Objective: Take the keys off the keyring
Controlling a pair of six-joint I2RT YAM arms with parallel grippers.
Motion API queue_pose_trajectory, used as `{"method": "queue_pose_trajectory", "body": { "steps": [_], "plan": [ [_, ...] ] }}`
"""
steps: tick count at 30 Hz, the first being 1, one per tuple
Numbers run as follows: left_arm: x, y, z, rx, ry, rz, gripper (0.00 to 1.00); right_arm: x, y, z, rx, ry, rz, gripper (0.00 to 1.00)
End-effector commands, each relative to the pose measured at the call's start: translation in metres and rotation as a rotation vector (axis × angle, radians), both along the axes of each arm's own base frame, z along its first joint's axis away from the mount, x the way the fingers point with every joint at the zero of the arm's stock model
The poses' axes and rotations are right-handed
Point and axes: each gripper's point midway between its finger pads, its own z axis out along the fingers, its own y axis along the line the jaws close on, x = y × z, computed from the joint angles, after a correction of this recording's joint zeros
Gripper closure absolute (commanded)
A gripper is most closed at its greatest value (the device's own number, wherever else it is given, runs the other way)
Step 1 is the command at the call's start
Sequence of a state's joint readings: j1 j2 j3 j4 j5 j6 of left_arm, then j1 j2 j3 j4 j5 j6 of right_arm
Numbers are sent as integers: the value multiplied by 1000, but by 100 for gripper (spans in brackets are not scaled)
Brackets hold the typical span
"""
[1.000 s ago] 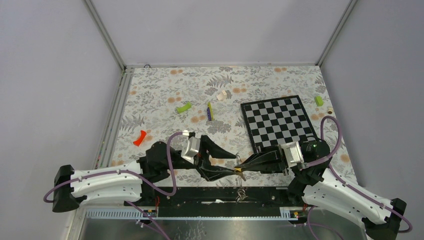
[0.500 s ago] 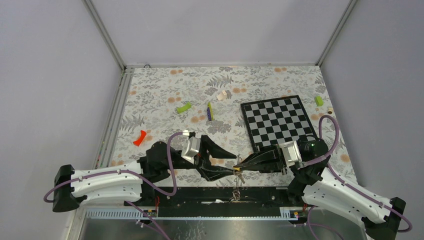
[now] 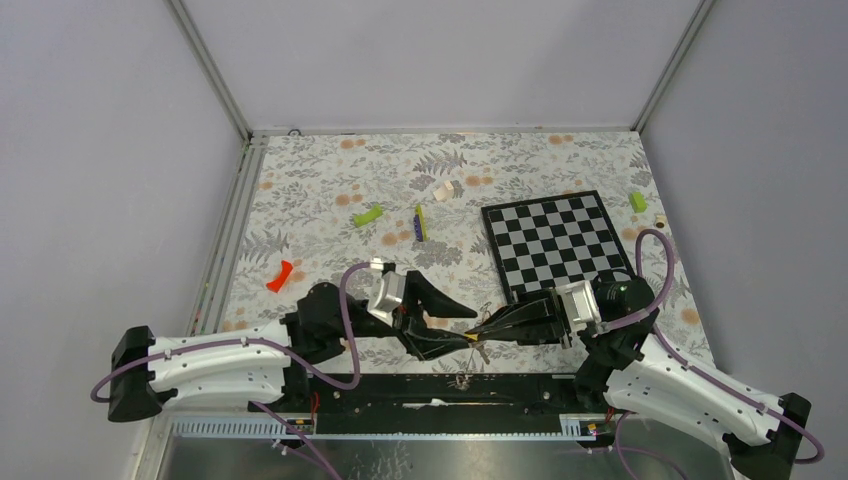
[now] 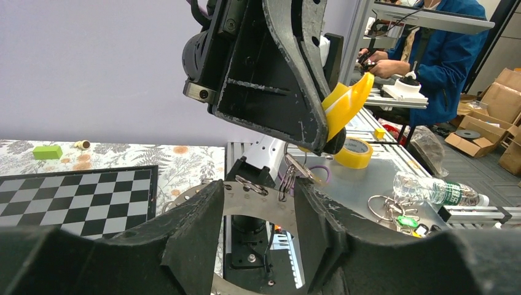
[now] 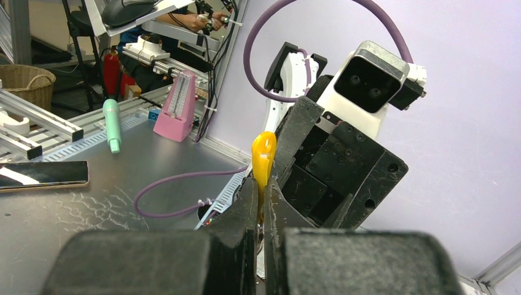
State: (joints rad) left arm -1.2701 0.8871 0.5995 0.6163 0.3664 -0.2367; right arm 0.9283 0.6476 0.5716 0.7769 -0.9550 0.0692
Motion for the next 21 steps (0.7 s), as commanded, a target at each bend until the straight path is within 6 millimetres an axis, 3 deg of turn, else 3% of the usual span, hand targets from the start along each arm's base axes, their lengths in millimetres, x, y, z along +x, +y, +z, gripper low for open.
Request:
{"method": "queue_pose_trajectory", "body": {
  "steps": [1, 6, 13, 21],
  "plan": [
    [-6, 3, 26, -87, -17, -26, 51, -2, -5, 17, 74, -50, -13, 100],
    [-8, 2, 27, -93, -19, -42, 59, 0, -4, 14, 66, -48, -25, 100],
    [-11, 3, 27, -93, -23, -54, 100, 1, -5, 14, 66, -50, -35, 100],
    [-13, 13, 30, -111, -61, -46, 100, 3, -8, 17, 86, -55, -62, 99]
  ]
}}
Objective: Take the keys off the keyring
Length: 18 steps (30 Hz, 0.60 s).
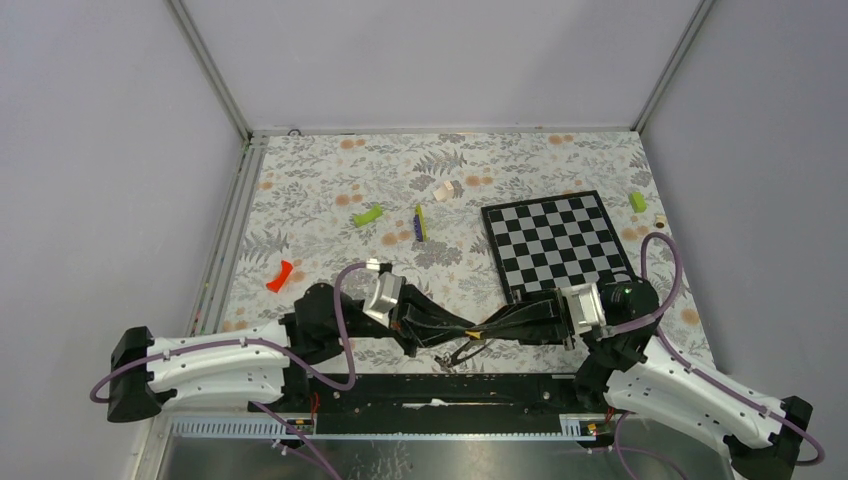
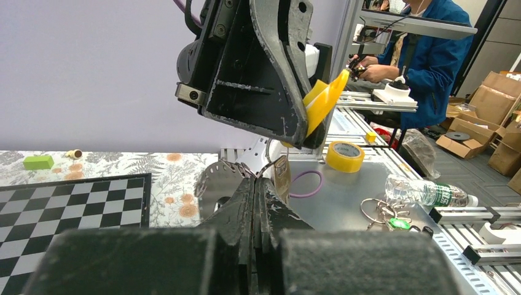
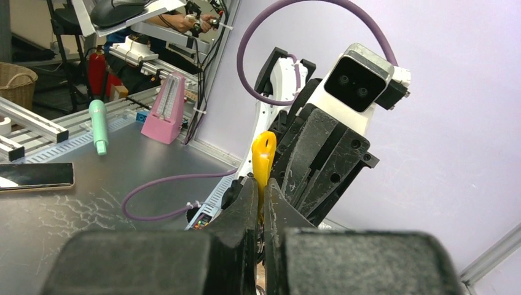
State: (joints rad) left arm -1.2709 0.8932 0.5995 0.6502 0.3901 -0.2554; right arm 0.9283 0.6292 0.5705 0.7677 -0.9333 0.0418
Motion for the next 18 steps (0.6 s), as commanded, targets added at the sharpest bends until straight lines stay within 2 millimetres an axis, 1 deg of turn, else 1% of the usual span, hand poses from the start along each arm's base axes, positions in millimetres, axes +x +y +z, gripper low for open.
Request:
{"method": "queue_pose_trajectory", "body": {
  "steps": [1, 4, 7, 11, 18],
  "plan": [
    [-8, 13, 25, -86, -68, -15, 100, 2, -6, 13, 62, -34, -41, 96],
    [-9, 15, 24, -52, -84, -11, 100, 2, -7, 12, 68, -29, -55, 88],
    [-8, 18, 25, -29, -100, 0, 100, 3, -9, 10, 68, -22, -63, 84],
    [-5, 19, 24, -2, -114, 19, 100, 4, -10, 7, 67, -12, -70, 76],
    [-1, 17, 23, 28, -117, 37, 100, 5, -10, 1, 60, 2, -78, 70]
  ]
}}
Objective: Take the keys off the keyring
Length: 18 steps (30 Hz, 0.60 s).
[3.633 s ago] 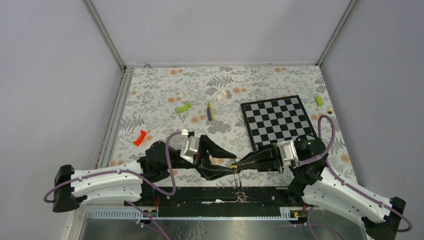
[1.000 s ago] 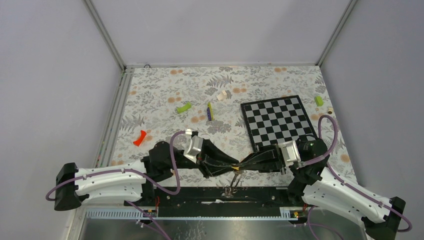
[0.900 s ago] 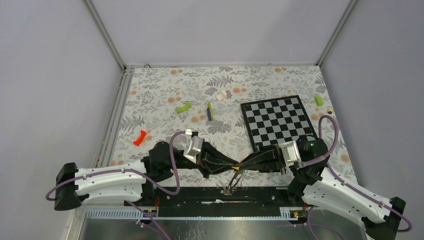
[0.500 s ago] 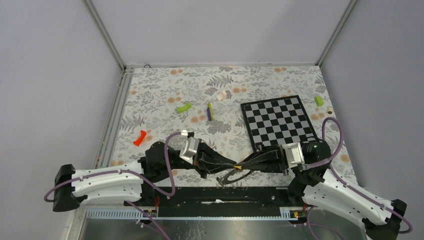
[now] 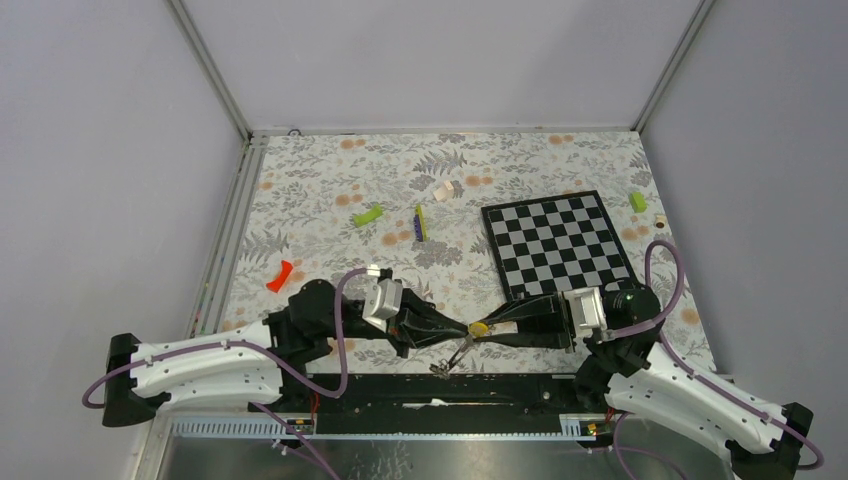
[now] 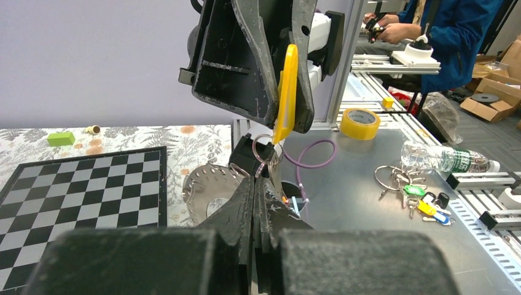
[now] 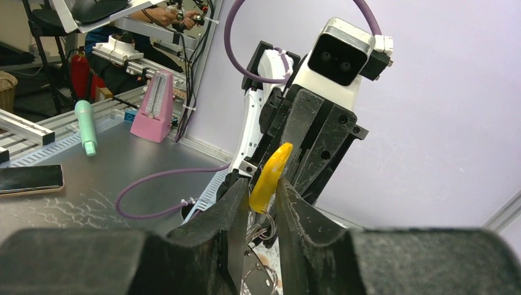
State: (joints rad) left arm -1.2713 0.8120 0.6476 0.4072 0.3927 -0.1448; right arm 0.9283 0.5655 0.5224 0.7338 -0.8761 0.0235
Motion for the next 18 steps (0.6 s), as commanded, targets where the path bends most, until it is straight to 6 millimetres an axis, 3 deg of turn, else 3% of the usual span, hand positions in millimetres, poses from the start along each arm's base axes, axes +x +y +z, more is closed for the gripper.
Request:
{"method": "queue_pose_trajectory", "body": {
  "steps": [1, 18],
  "plan": [
    [-1, 5, 31, -67, -44, 7, 100, 1, -5, 9, 48, -18, -26, 69],
    [7, 9, 26, 14, -61, 57, 100, 9, -15, 1, 54, 43, -116, 64]
  ]
}}
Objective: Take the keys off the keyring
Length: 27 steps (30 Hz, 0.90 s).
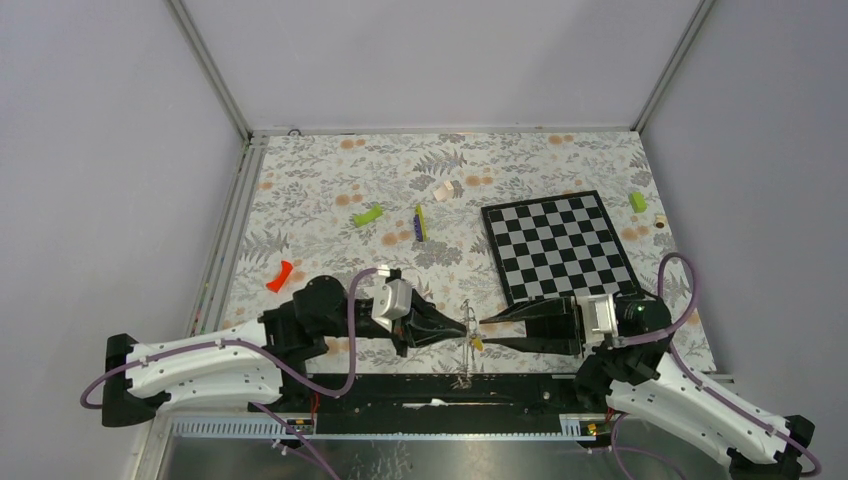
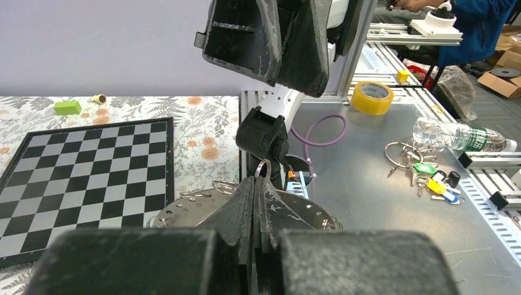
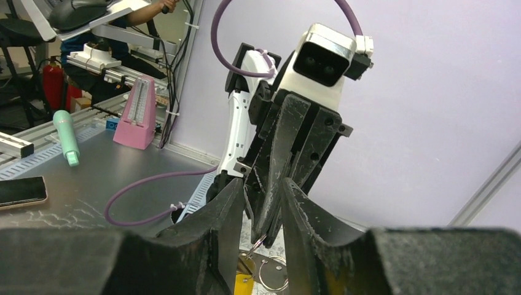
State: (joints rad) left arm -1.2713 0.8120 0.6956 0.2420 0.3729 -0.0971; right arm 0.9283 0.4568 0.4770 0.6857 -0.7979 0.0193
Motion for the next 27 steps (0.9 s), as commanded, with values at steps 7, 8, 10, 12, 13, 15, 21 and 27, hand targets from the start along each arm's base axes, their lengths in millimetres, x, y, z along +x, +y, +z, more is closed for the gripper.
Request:
{"method": "queue_pose_trajectory", "body": {
  "steps": [7, 8, 10, 12, 13, 15, 21, 27],
  "plan": [
    [6, 17, 47, -109, -63, 64, 100, 20, -3, -7, -16, 148, -107, 65],
    [7, 19, 48, -120, -61, 72, 100, 20, -3, -7, -17, 161, -107, 65],
    [8, 21, 48, -149, -54, 87, 100, 21, -4, -8, -23, 184, -109, 65],
    [9, 25, 53, -195, -47, 100, 100, 22, -3, -9, -39, 215, -110, 64],
    [10, 28, 57, -228, -44, 106, 100, 23, -1, -11, -51, 227, -108, 64],
    [9, 32, 62, -270, -39, 110, 100, 23, 1, -14, -73, 240, -98, 63],
    [7, 40, 74, -355, -40, 109, 100, 18, 7, -14, -88, 218, -51, 64],
    [11, 39, 81, -374, -46, 127, 100, 15, 13, -19, -114, 224, -11, 69]
  ]
}}
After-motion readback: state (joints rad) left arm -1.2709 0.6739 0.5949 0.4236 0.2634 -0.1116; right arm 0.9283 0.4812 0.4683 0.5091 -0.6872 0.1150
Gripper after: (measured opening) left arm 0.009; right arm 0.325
